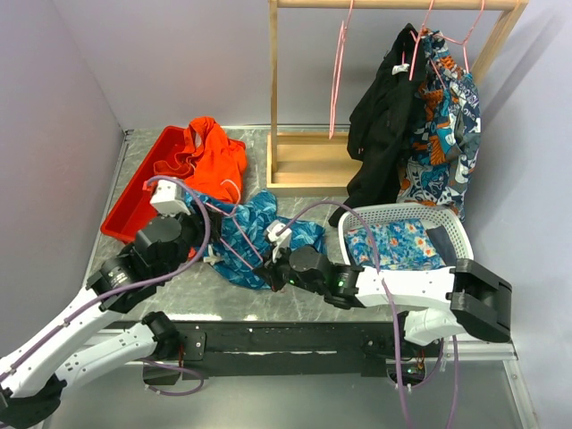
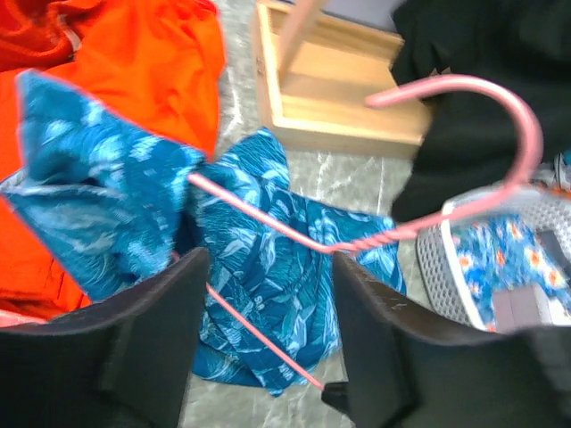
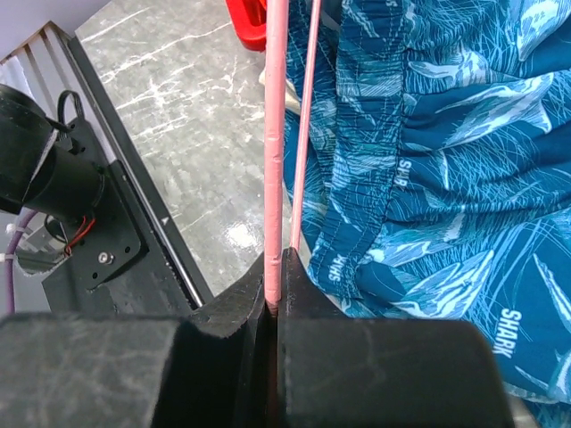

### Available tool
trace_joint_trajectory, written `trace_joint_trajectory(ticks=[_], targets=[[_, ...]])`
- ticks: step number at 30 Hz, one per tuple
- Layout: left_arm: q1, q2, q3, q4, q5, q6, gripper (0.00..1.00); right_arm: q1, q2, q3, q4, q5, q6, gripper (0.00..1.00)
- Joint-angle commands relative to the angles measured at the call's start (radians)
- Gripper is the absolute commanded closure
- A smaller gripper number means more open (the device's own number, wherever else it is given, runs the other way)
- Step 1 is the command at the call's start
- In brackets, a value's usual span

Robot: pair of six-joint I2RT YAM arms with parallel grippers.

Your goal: Place the shorts on the hanger

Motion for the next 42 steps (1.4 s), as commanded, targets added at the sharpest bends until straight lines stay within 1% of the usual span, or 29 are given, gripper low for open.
trace_joint_trajectory(ticks=[1, 6, 8, 11, 13, 14, 15, 16, 17, 20, 21, 22, 23, 25, 26, 28, 29, 30, 31, 32, 33, 36, 37, 39, 40, 41, 42], targets=[[-0.012, 0.019, 0.004, 0.105, 0.117, 0.159, 0.42, -0.008, 0.011, 0.07, 0.101, -0.011, -0.018, 1.0], [-0.035, 0.067, 0.024, 0.137, 0.134, 0.245, 0.43, -0.007, 0.03, 0.088, 0.09, -0.018, -0.017, 1.0], [-0.037, 0.091, 0.036, 0.147, 0.116, 0.263, 0.41, -0.007, 0.034, 0.096, 0.085, -0.022, -0.018, 1.0], [-0.04, 0.128, 0.059, 0.168, 0.107, 0.285, 0.41, -0.007, 0.041, 0.105, 0.079, -0.024, -0.02, 1.0], [-0.041, 0.165, 0.074, 0.195, 0.064, 0.3, 0.41, -0.008, 0.046, 0.11, 0.075, -0.025, -0.02, 1.0], [-0.04, 0.177, 0.077, 0.203, 0.04, 0.305, 0.43, -0.008, 0.047, 0.111, 0.073, -0.024, -0.021, 1.0], [-0.04, 0.203, 0.085, 0.202, -0.017, 0.305, 0.44, -0.007, 0.047, 0.113, 0.068, -0.024, -0.021, 1.0], [-0.041, 0.217, 0.099, 0.194, -0.033, 0.309, 0.45, -0.007, 0.05, 0.113, 0.067, -0.022, -0.023, 1.0], [-0.04, 0.234, 0.1, 0.191, -0.043, 0.311, 0.49, -0.007, 0.051, 0.115, 0.064, -0.019, -0.023, 1.0], [-0.04, 0.245, 0.09, 0.193, -0.079, 0.322, 0.53, -0.008, 0.047, 0.113, 0.059, -0.018, -0.027, 1.0], [-0.04, 0.245, 0.088, 0.194, -0.082, 0.322, 0.57, -0.007, 0.043, 0.108, 0.062, -0.016, -0.027, 1.0], [-0.04, 0.24, 0.082, 0.197, -0.073, 0.325, 0.62, -0.007, 0.043, 0.108, 0.062, -0.015, -0.027, 1.0], [-0.041, 0.236, 0.077, 0.206, -0.067, 0.323, 0.74, -0.008, 0.044, 0.11, 0.061, -0.012, -0.026, 1.0], [-0.04, 0.234, 0.074, 0.209, -0.047, 0.323, 0.88, -0.008, 0.049, 0.119, 0.048, -0.011, -0.023, 1.0], [-0.04, 0.237, 0.074, 0.2, -0.051, 0.323, 0.99, -0.007, 0.05, 0.125, 0.042, -0.008, -0.015, 1.0], [-0.04, 0.242, 0.074, 0.191, -0.063, 0.32, 0.99, -0.005, 0.049, 0.138, 0.013, 0.011, -0.003, 0.99], [-0.04, 0.234, 0.071, 0.19, -0.071, 0.32, 0.99, -0.007, 0.046, 0.141, 0.003, 0.024, 0.015, 0.91], [-0.041, 0.228, 0.056, 0.197, -0.076, 0.317, 0.99, -0.007, 0.032, 0.139, -0.014, 0.045, 0.029, 0.66], [-0.041, 0.222, 0.048, 0.205, -0.08, 0.316, 0.99, -0.01, 0.02, 0.135, -0.022, 0.068, 0.045, 0.57], [-0.041, 0.204, 0.042, 0.208, -0.083, 0.313, 0.99, -0.008, 0.005, 0.128, -0.027, 0.08, 0.065, 0.5], [-0.041, 0.196, 0.03, 0.214, -0.086, 0.309, 0.99, -0.01, -0.032, 0.106, -0.025, 0.09, 0.078, 0.39], [-0.041, 0.178, 0.018, 0.219, -0.102, 0.309, 0.99, -0.01, -0.12, 0.052, -0.024, 0.146, 0.131, 0.31], [-0.041, 0.178, 0.016, 0.217, -0.105, 0.309, 0.99, -0.019, -0.138, 0.038, -0.027, 0.172, 0.149, 0.31], [-0.043, 0.173, 0.021, 0.216, -0.117, 0.308, 0.99, -0.042, -0.167, -0.005, -0.031, 0.194, 0.21, 0.34], [-0.043, 0.171, 0.022, 0.214, -0.12, 0.308, 0.99, -0.079, -0.169, -0.022, -0.027, 0.185, 0.23, 0.35], [-0.041, 0.165, 0.022, 0.219, -0.123, 0.309, 0.99, -0.103, -0.157, -0.054, -0.009, 0.138, 0.267, 0.36], [-0.043, 0.161, 0.022, 0.219, -0.128, 0.311, 0.99, -0.125, -0.143, -0.066, 0.005, 0.11, 0.281, 0.41]])
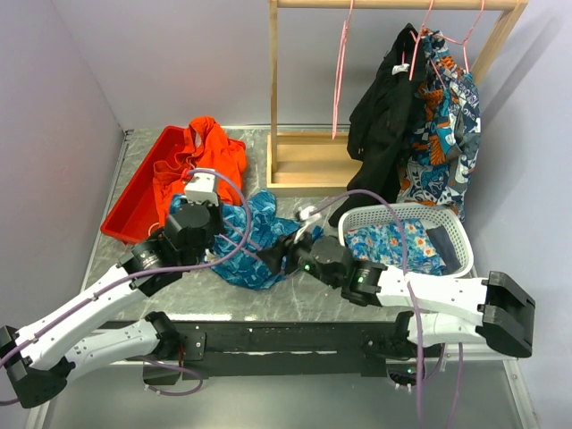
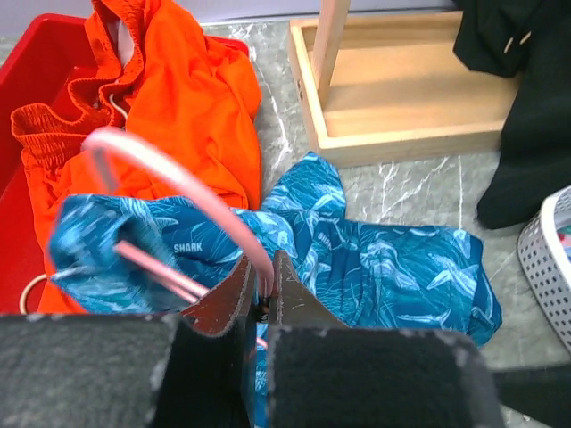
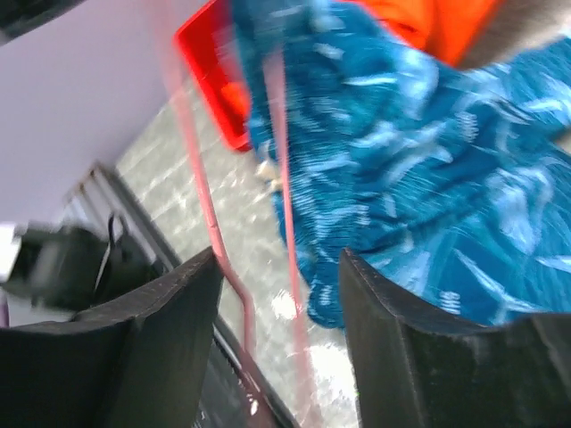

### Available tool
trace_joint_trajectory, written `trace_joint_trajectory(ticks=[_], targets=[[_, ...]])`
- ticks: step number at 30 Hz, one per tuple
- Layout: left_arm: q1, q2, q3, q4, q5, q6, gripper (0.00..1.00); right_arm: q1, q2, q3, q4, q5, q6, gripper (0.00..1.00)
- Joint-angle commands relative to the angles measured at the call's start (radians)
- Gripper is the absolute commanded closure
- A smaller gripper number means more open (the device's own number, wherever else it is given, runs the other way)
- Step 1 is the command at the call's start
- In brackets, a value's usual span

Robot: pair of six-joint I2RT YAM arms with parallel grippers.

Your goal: Place the shorts on the hanger

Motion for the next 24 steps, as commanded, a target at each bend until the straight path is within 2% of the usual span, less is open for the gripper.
trace_joint_trajectory(ticks=[1, 8, 12, 19, 24], targets=[[-0.001, -0.03, 0.006, 0.056, -0.04, -0.005, 0.99, -0.094, 0.028, -0.077, 0.051, -0.019, 0.13, 0.42], [-0.002, -0.073, -0.006, 0.082, -0.029, 0.006, 0.99, -0.044, 0.298, -0.007, 0.11, -0.061, 0.109, 0.45], [-0.001, -0.08, -0.014, 0.073, -0.04, 0.025, 0.99, -0.044, 0.358, -0.016, 0.193, -0.133, 0.135, 0.44], [-0.001, -0.087, -0.039, 0.093, -0.057, 0.034, 0.99, -0.029, 0.173, -0.074, 0.184, -0.144, 0.04, 0.27], [-0.001, -0.096, -0.045, 0.091, -0.05, 0.043, 0.99, -0.022, -0.108, -0.183, 0.192, -0.154, 0.011, 0.16]])
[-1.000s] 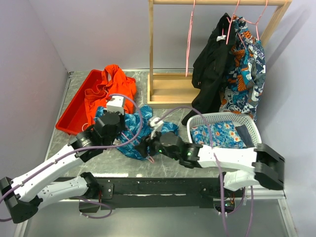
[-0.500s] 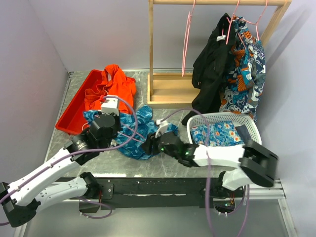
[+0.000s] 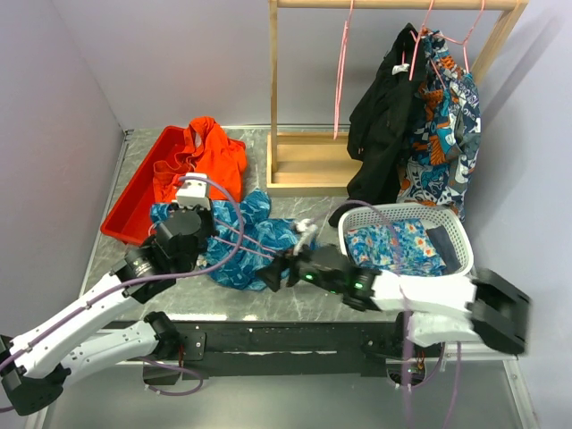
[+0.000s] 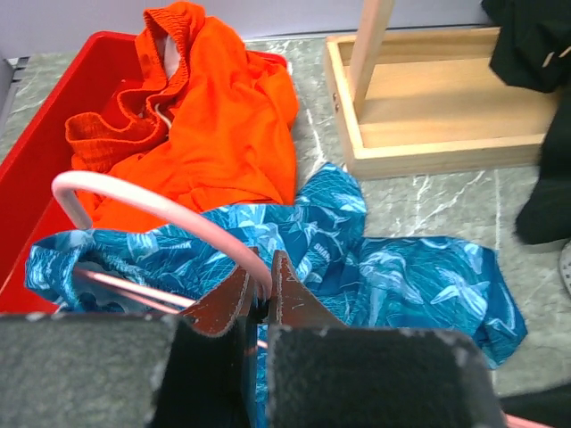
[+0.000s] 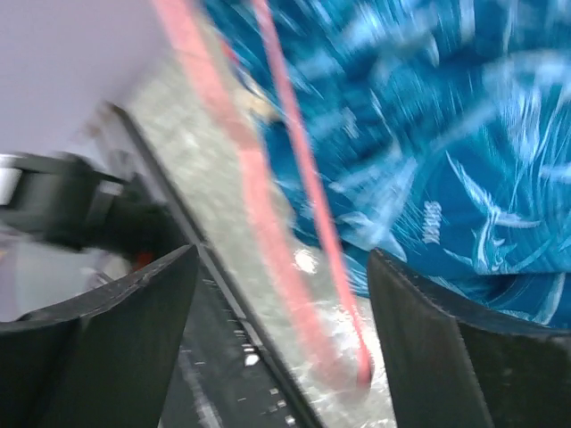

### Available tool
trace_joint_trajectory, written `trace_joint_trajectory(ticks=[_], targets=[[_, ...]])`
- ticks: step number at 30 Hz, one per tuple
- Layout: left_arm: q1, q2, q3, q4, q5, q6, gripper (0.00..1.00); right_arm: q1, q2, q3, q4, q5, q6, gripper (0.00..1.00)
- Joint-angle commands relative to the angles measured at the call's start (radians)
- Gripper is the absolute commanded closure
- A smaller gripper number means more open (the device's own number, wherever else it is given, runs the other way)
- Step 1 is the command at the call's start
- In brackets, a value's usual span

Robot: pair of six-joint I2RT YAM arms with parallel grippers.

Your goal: Place the shorts on the hanger

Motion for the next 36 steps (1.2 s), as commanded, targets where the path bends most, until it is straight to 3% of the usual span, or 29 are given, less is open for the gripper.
trace_joint_trajectory(ticks=[1, 5, 8, 11, 13, 22, 31, 36], targets=[[-0.005, -0.033, 0.002, 0.077, 0.022, -0.015, 0.99, 0.009, -0.286, -0.082, 0.056, -0.007, -0.053, 0.14], [-0.003, -0.046, -0.006, 0.079, 0.022, -0.012, 0.99, 0.005, -0.394, -0.054, -0.083, 0.064, -0.042, 0.09], [-0.003, -0.06, -0.012, 0.08, 0.025, 0.006, 0.99, -0.062, -0.359, 0.008, -0.182, 0.104, -0.001, 0.15], [-0.006, -0.087, -0.033, 0.09, 0.029, 0.014, 0.99, -0.182, -0.292, 0.019, -0.155, -0.061, 0.076, 0.26], [-0.005, -0.107, -0.041, 0.09, 0.038, 0.021, 0.99, -0.25, -0.218, 0.061, -0.147, -0.146, 0.084, 0.27], [-0.005, -0.196, -0.099, 0.12, 0.087, 0.064, 0.99, -0.226, 0.171, 0.295, -0.152, -0.298, 0.02, 0.29], [-0.005, -0.202, -0.109, 0.13, 0.096, 0.071, 0.99, -0.146, 0.359, 0.364, -0.245, -0.156, -0.005, 0.24], [-0.005, -0.192, -0.1, 0.125, 0.096, 0.064, 0.99, -0.086, 0.454, 0.453, -0.382, -0.042, -0.039, 0.2]])
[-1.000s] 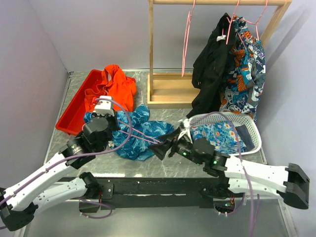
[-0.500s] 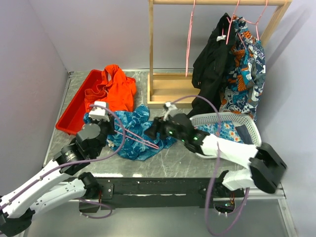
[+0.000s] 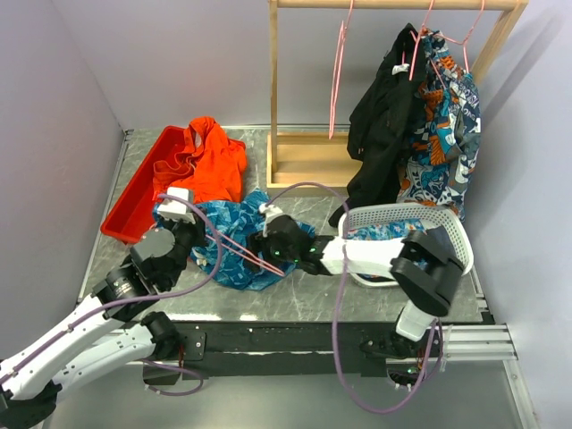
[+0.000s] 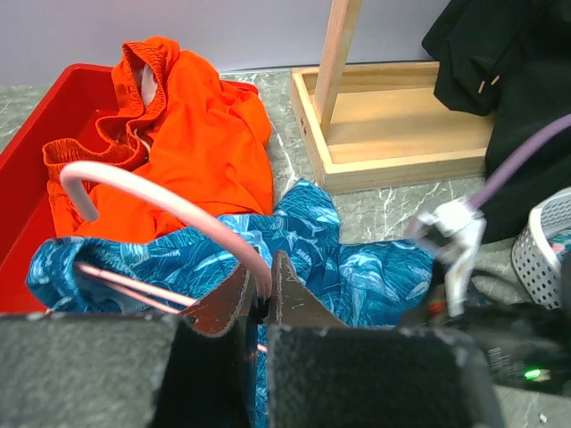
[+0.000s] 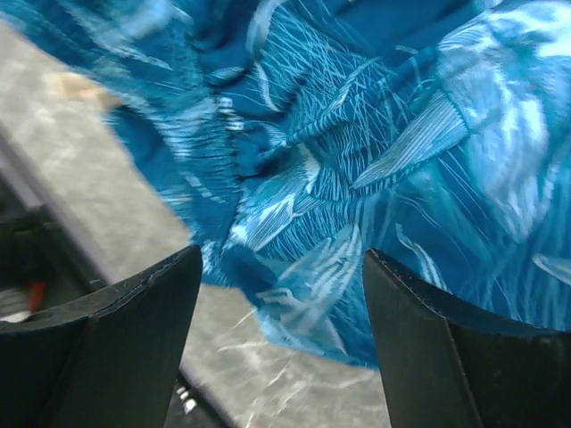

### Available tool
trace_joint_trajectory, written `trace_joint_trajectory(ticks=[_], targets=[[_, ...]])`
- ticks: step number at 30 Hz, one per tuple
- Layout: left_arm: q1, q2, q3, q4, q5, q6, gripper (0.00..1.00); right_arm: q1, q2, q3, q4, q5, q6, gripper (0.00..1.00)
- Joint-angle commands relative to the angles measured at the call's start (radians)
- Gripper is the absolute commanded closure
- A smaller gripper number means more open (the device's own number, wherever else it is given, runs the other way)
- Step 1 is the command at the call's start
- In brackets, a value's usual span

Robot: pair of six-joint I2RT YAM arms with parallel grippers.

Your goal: Place the shorts on the hanger

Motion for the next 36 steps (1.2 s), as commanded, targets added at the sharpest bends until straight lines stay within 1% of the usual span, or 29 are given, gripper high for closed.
trace_joint_trajectory(ticks=[1, 3, 4, 6, 7, 8, 11, 12, 13, 16, 22, 26, 29, 31, 36], targets=[[-0.002, 0.002, 0.008, 0.061, 0.01, 0.014, 0.99, 0.045, 0.083, 0.107, -0.095, 0.114, -0.035, 0.2], [-0.002, 0.002, 0.006, 0.066, 0.016, 0.014, 0.99, 0.044, 0.102, 0.11, -0.101, 0.112, -0.02, 0.22], [-0.002, 0.002, 0.005, 0.066, 0.014, 0.014, 0.99, 0.042, 0.106, 0.11, -0.103, 0.115, -0.015, 0.31], [-0.002, 0.008, 0.005, 0.066, 0.005, 0.016, 0.99, 0.042, 0.103, 0.107, -0.106, 0.132, -0.006, 0.41], [-0.002, 0.011, 0.005, 0.067, 0.004, 0.016, 0.99, 0.038, 0.093, 0.104, -0.112, 0.138, -0.003, 0.59], [-0.004, 0.016, 0.006, 0.069, -0.001, 0.016, 0.99, 0.033, 0.086, 0.102, -0.125, 0.153, 0.002, 0.69], [-0.004, 0.022, 0.005, 0.081, -0.016, 0.016, 0.99, -0.008, 0.041, 0.064, -0.112, 0.137, 0.017, 0.96], [-0.002, 0.022, 0.005, 0.084, -0.031, 0.016, 0.99, -0.025, 0.027, 0.047, -0.1, 0.102, 0.031, 0.98], [-0.004, 0.027, 0.003, 0.089, -0.042, 0.017, 0.99, -0.04, -0.013, 0.008, -0.087, 0.085, 0.039, 1.0], [-0.002, 0.036, 0.002, 0.107, -0.068, 0.011, 0.99, -0.091, -0.097, -0.062, -0.034, 0.023, 0.059, 1.0], [-0.001, 0.09, 0.02, 0.147, -0.124, -0.012, 0.99, -0.143, -0.226, -0.123, -0.029, -0.052, 0.088, 1.0], [-0.002, 0.107, 0.017, 0.184, -0.176, -0.004, 0.99, -0.179, -0.309, -0.146, -0.066, -0.079, 0.102, 1.0], [-0.002, 0.116, 0.016, 0.187, -0.205, 0.002, 0.99, -0.225, -0.381, -0.168, -0.084, -0.124, 0.117, 1.0], [-0.002, 0.111, 0.005, 0.225, -0.233, 0.011, 0.99, -0.264, -0.426, -0.174, -0.096, -0.148, 0.126, 1.0], [-0.002, 0.122, -0.01, 0.267, -0.298, 0.043, 0.99, -0.315, -0.49, -0.158, -0.164, -0.19, 0.122, 1.0]])
